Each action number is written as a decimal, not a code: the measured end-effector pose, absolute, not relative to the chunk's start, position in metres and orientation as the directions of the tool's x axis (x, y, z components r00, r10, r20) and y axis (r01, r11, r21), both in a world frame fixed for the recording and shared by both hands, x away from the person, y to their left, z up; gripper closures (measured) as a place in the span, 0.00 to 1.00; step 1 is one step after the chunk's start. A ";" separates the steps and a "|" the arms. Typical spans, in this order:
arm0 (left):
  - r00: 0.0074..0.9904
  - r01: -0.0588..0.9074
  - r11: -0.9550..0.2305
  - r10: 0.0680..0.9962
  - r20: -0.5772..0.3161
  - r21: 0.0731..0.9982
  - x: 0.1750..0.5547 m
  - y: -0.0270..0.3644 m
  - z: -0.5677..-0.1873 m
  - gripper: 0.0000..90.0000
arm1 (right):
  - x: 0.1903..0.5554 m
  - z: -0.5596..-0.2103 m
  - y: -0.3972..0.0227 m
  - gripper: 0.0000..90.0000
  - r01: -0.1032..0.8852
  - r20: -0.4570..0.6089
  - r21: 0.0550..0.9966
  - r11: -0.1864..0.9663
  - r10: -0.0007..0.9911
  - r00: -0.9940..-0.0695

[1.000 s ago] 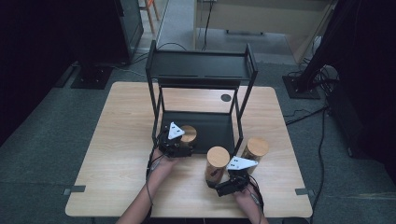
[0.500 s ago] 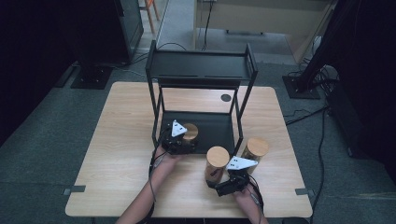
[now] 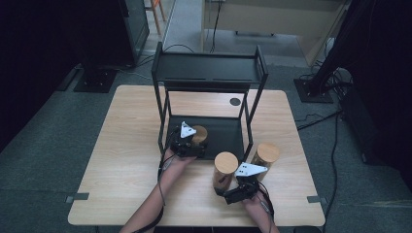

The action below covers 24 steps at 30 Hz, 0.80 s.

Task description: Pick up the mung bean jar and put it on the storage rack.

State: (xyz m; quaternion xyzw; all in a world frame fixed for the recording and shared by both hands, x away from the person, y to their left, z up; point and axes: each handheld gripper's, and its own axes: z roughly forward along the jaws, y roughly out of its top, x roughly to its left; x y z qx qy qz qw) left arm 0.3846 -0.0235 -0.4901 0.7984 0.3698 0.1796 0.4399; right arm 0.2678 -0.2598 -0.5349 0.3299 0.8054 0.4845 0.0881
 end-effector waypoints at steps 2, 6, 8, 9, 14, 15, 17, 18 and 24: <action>0.661 0.434 -0.343 0.750 -0.035 0.833 0.387 -0.024 -0.490 0.28 | 0.268 -0.535 -0.260 0.00 0.447 0.178 0.838 0.313 0.617 -0.766; 0.658 0.436 -0.341 0.752 -0.036 0.833 0.391 -0.026 -0.490 0.28 | 0.268 -0.535 -0.260 0.00 0.447 0.178 0.838 0.313 0.617 -0.767; 0.658 0.436 -0.333 0.752 -0.043 0.836 0.392 -0.027 -0.490 0.28 | 0.268 -0.535 -0.260 0.00 0.449 0.180 0.837 0.314 0.617 -0.766; 0.657 0.435 -0.333 0.753 -0.042 0.836 0.393 -0.028 -0.490 0.28 | 0.268 -0.535 -0.259 0.00 0.449 0.181 0.836 0.314 0.616 -0.767; 0.650 0.434 -0.331 0.759 -0.036 0.838 0.398 -0.031 -0.489 0.28 | 0.269 -0.535 -0.259 0.00 0.453 0.184 0.834 0.314 0.616 -0.766; 0.649 0.432 -0.334 0.760 -0.031 0.838 0.399 -0.032 -0.488 0.28 | 0.269 -0.535 -0.259 0.00 0.453 0.184 0.834 0.316 0.616 -0.766; 0.647 0.420 -0.339 0.762 -0.016 0.842 0.400 -0.033 -0.487 0.28 | 0.269 -0.535 -0.259 0.00 0.454 0.185 0.833 0.316 0.615 -0.767; 0.650 0.411 -0.345 0.760 -0.006 0.844 0.401 -0.033 -0.486 0.28 | 0.269 -0.535 -0.259 0.00 0.454 0.185 0.833 0.315 0.615 -0.766; 0.646 0.427 -0.347 0.764 -0.013 0.835 0.408 -0.034 -0.486 0.28 | 0.269 -0.535 -0.259 0.00 0.457 0.184 0.829 0.322 0.614 -0.767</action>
